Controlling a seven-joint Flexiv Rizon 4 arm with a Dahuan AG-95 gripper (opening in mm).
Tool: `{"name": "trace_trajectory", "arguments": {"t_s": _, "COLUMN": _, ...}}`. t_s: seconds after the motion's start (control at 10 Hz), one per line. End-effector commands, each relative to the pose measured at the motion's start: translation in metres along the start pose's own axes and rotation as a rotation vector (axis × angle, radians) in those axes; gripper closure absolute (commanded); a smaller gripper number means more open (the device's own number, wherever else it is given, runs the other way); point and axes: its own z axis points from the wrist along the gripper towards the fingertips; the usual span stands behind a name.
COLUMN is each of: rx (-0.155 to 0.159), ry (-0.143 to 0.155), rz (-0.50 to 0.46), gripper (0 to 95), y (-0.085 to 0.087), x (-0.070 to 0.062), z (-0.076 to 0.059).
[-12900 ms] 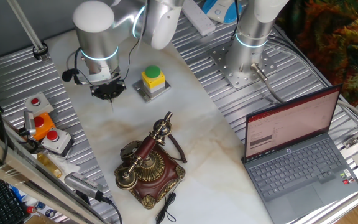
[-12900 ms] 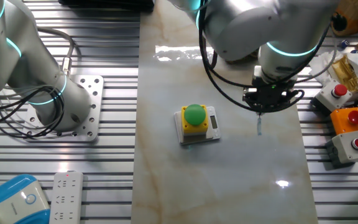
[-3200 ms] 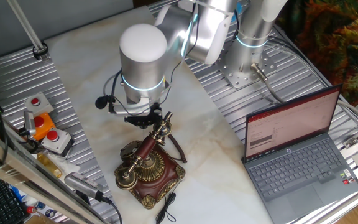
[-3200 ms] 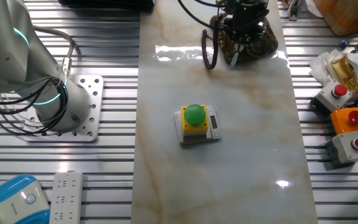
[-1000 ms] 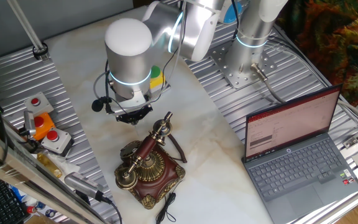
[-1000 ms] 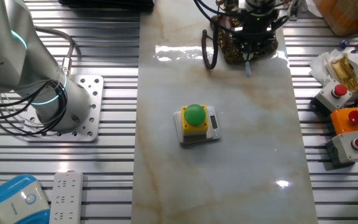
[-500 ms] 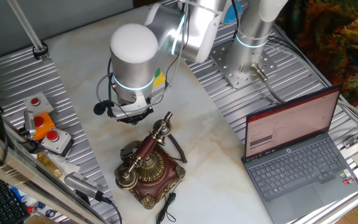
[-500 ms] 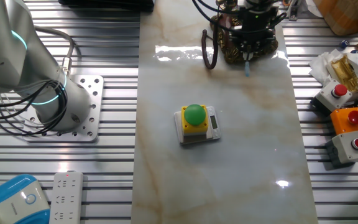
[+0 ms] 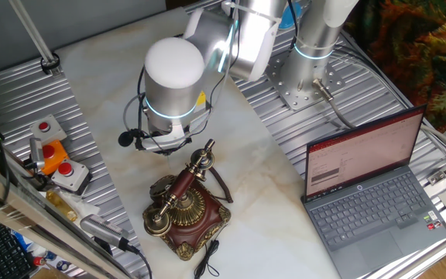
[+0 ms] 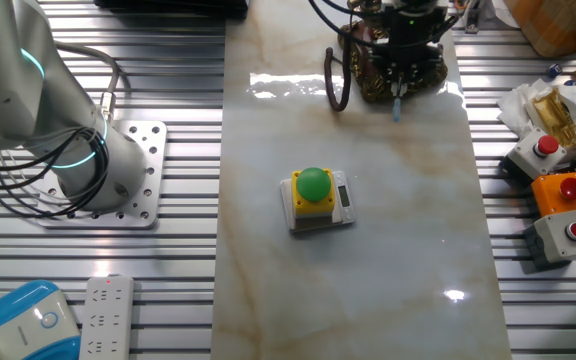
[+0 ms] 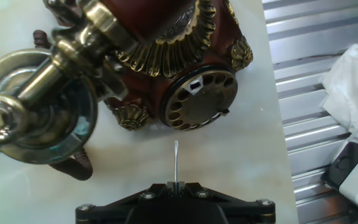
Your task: Dial a number on an old rotary phone
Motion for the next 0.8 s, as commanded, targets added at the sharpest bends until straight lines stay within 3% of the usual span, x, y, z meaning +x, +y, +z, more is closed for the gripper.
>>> {"name": "trace_trajectory", "arguments": {"t_s": 0.1, "rx": 0.005, "ry": -0.010, "rz": 0.007, "gripper": 95.0, "y": -0.0003, "x": 0.0000, "z": -0.0001}}
{"name": "trace_trajectory", "arguments": {"t_s": 0.2, "rx": 0.003, "ry": -0.022, "rz": 0.017, "gripper": 95.0, "y": -0.0003, "x": 0.0000, "z": -0.0001}}
{"name": "trace_trajectory", "arguments": {"t_s": 0.8, "rx": -0.002, "ry": -0.023, "rz": 0.037, "gripper": 95.0, "y": -0.0003, "x": 0.0000, "z": -0.0001}}
